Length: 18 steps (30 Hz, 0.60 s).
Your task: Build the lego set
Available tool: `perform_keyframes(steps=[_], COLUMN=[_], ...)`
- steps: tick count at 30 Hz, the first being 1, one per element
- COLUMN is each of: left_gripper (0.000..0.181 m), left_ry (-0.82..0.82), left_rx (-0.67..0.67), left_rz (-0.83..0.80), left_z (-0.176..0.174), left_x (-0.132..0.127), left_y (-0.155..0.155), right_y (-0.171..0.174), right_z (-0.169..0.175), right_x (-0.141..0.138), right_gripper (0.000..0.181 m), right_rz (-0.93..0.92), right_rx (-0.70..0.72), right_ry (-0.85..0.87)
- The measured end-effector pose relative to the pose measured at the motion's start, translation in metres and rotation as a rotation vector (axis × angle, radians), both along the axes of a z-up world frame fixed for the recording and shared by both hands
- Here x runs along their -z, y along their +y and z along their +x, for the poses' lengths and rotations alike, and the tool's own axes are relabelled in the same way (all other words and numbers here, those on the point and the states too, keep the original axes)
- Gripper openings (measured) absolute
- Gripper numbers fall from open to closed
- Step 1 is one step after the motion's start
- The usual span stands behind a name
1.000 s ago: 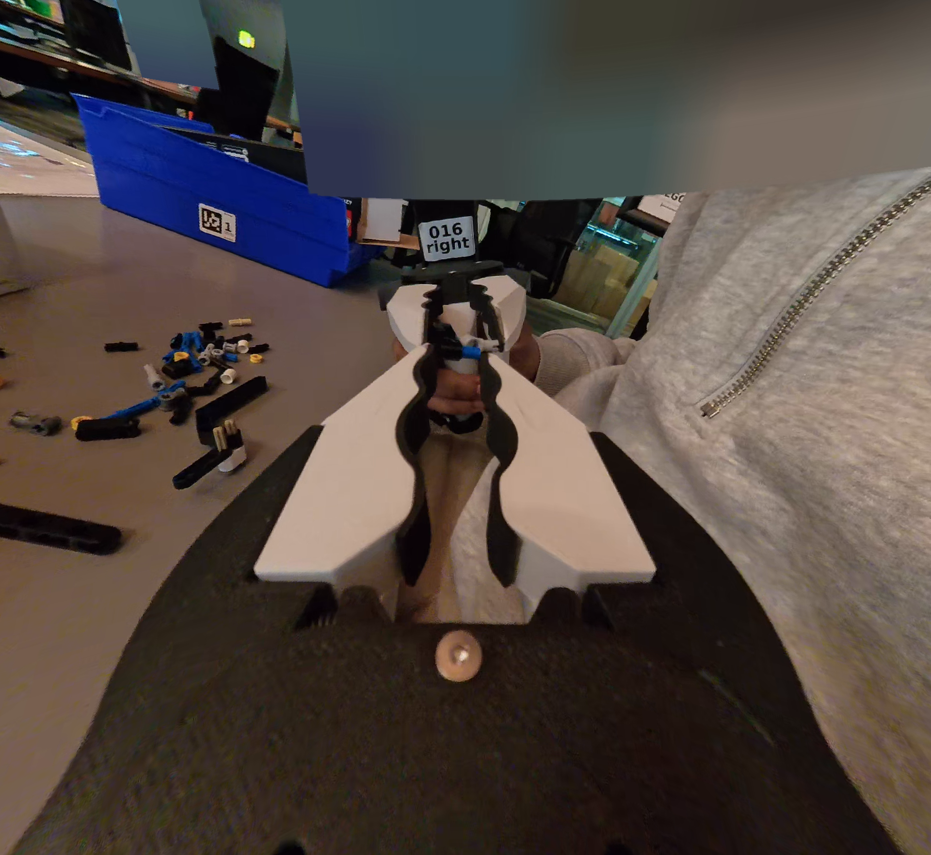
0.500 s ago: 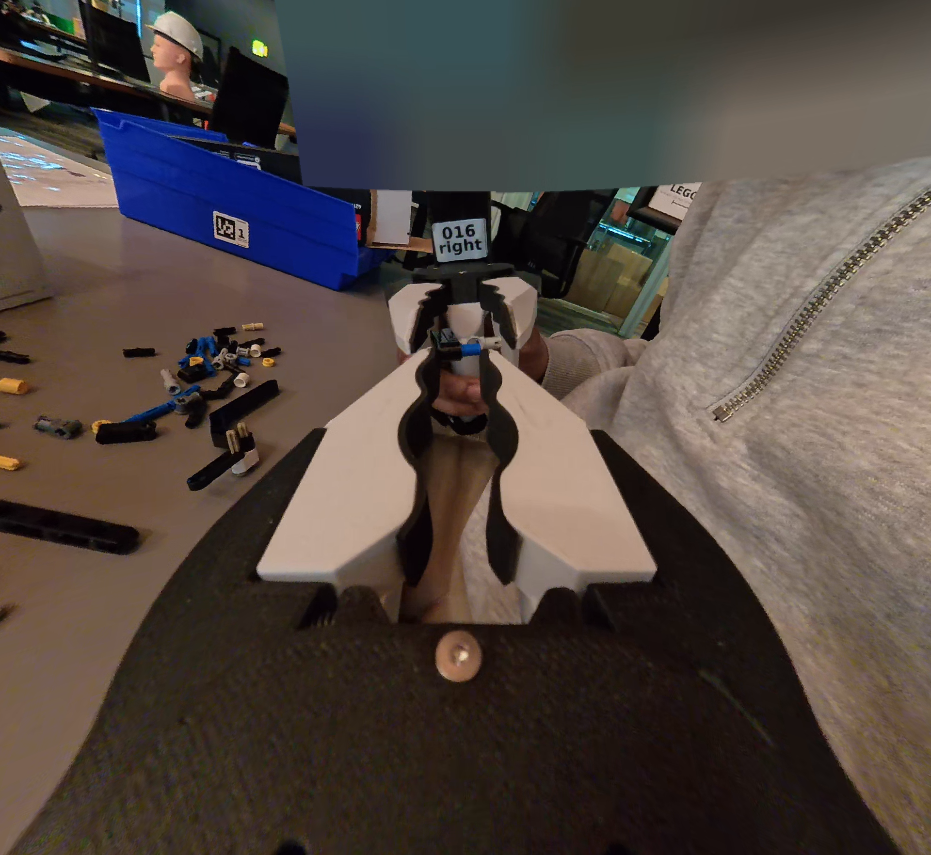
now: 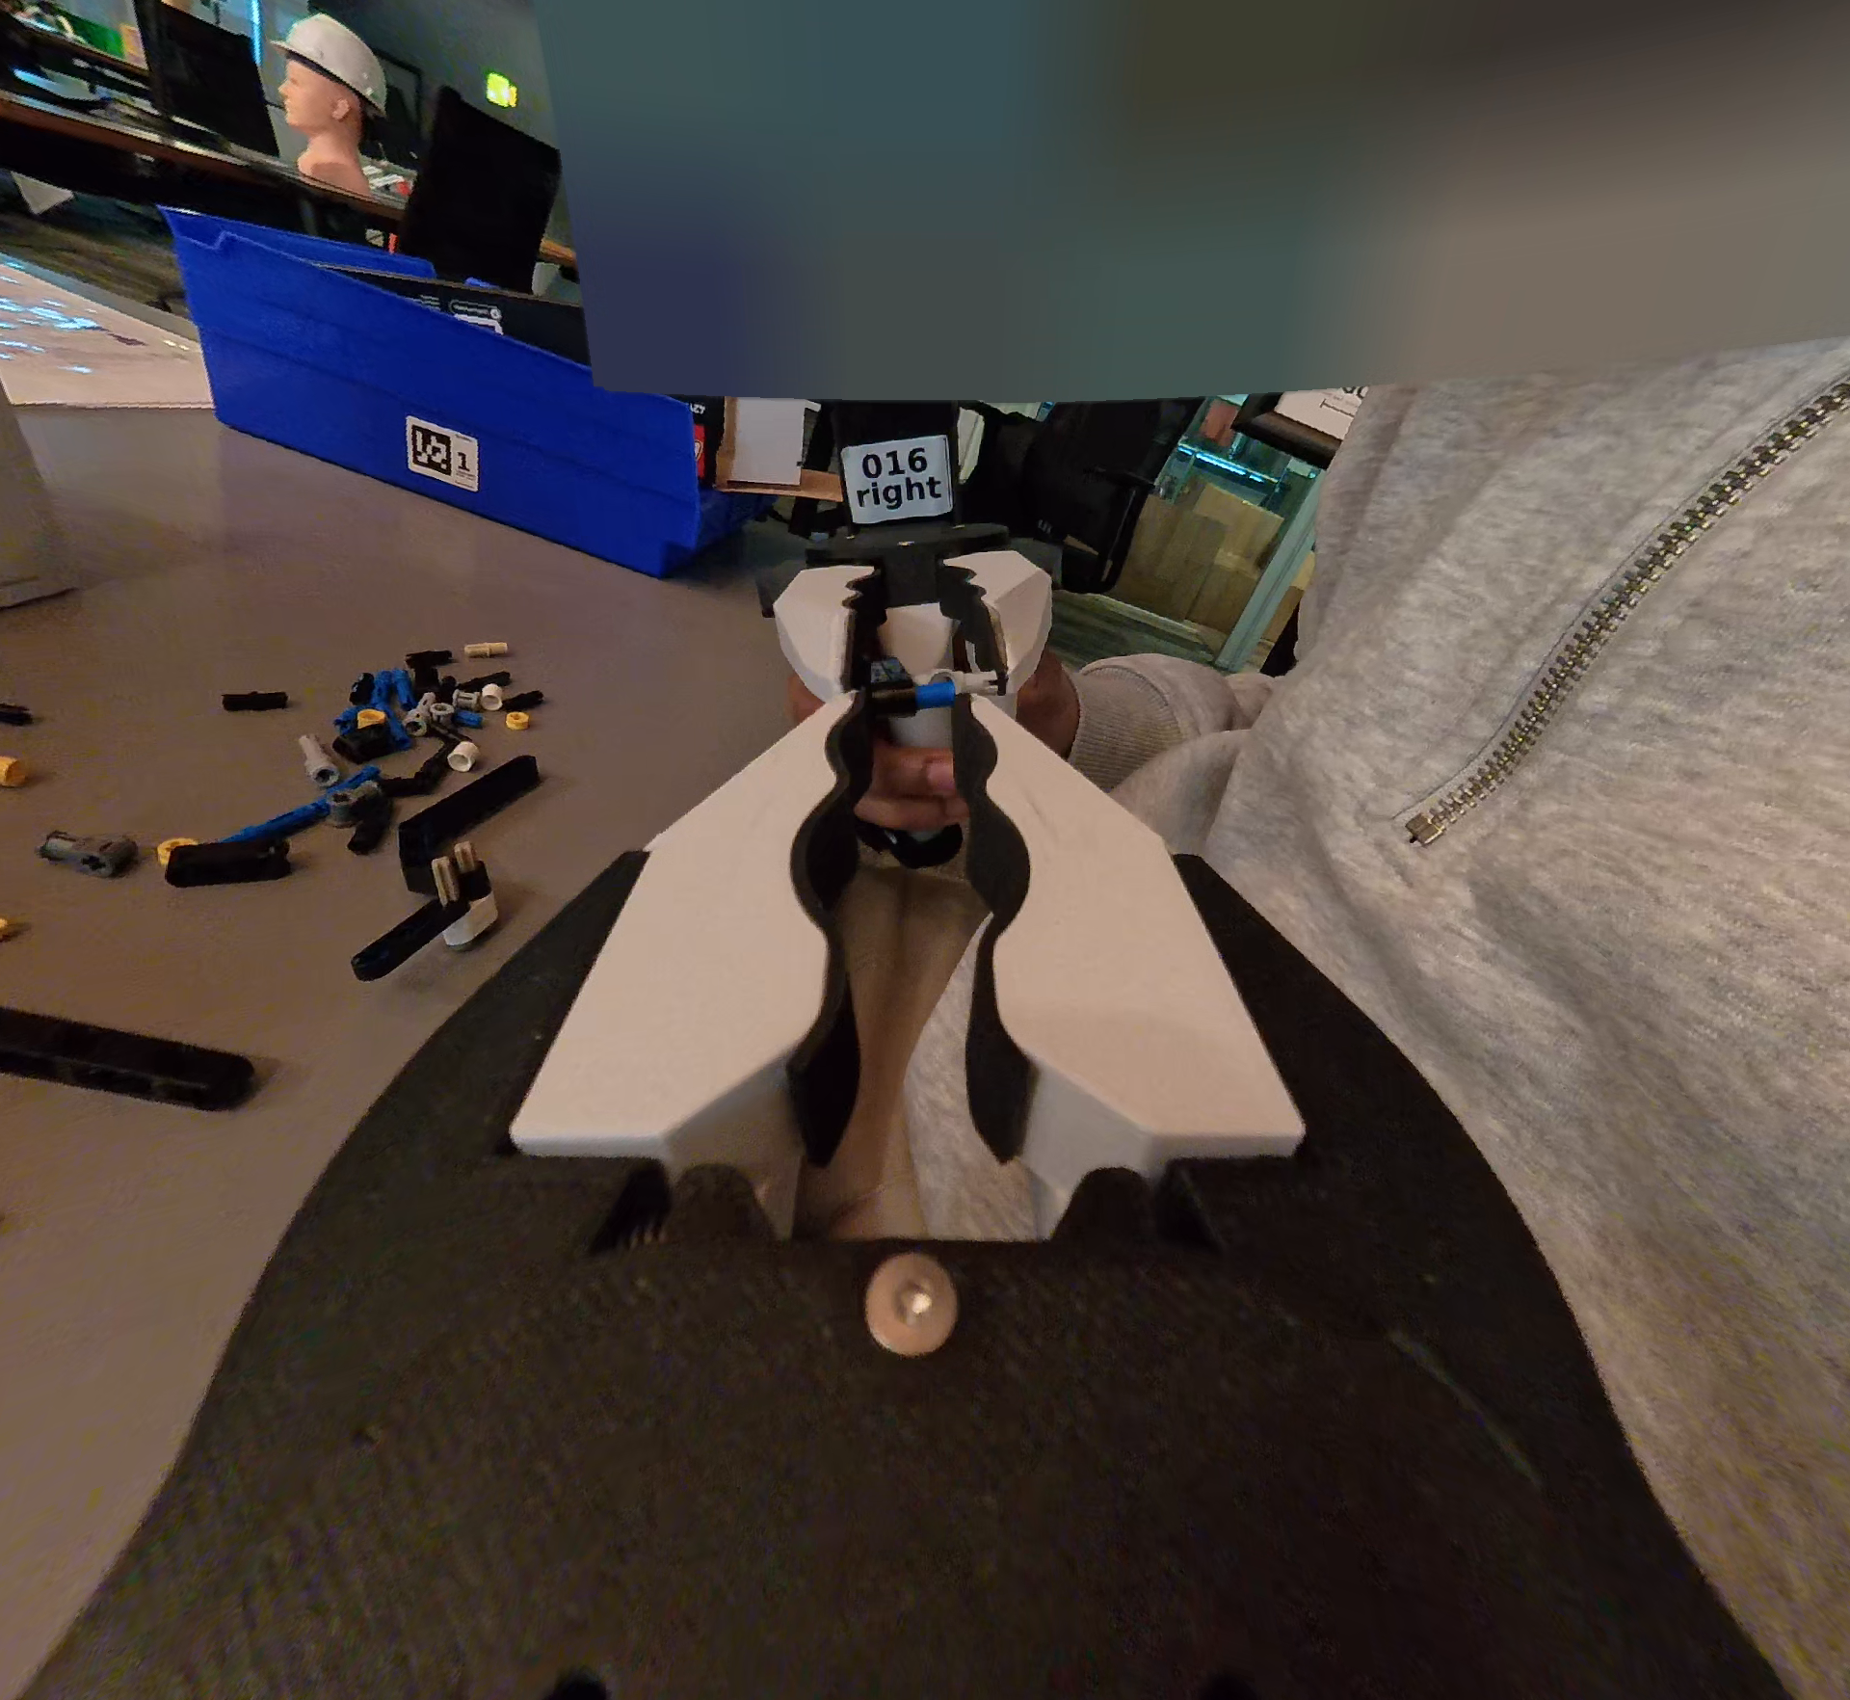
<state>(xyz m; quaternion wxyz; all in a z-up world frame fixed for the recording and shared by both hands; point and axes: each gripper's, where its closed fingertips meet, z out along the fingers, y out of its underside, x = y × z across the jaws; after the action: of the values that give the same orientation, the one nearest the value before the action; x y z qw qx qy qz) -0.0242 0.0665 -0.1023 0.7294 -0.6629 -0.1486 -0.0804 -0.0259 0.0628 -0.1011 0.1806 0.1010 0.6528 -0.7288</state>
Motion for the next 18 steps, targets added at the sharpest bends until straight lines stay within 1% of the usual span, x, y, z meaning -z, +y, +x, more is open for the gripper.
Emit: perform_keyframes(steps=[14,18], left_gripper=[0.014,0.014], left_ry=[0.041,0.073], left_rx=[-0.043,-0.065], left_rz=[-0.095,-0.131], left_z=[0.0009,0.0002], left_x=[0.0048,0.0079], left_y=[0.0034,0.0043], right_y=[0.0016,0.0023], right_z=[0.0016,-0.0005], right_x=[0.0061,0.006], right_gripper=[0.025,0.026], right_rz=[0.02,0.019], right_rx=[-0.035,-0.015], right_ry=[-0.05,-0.044])
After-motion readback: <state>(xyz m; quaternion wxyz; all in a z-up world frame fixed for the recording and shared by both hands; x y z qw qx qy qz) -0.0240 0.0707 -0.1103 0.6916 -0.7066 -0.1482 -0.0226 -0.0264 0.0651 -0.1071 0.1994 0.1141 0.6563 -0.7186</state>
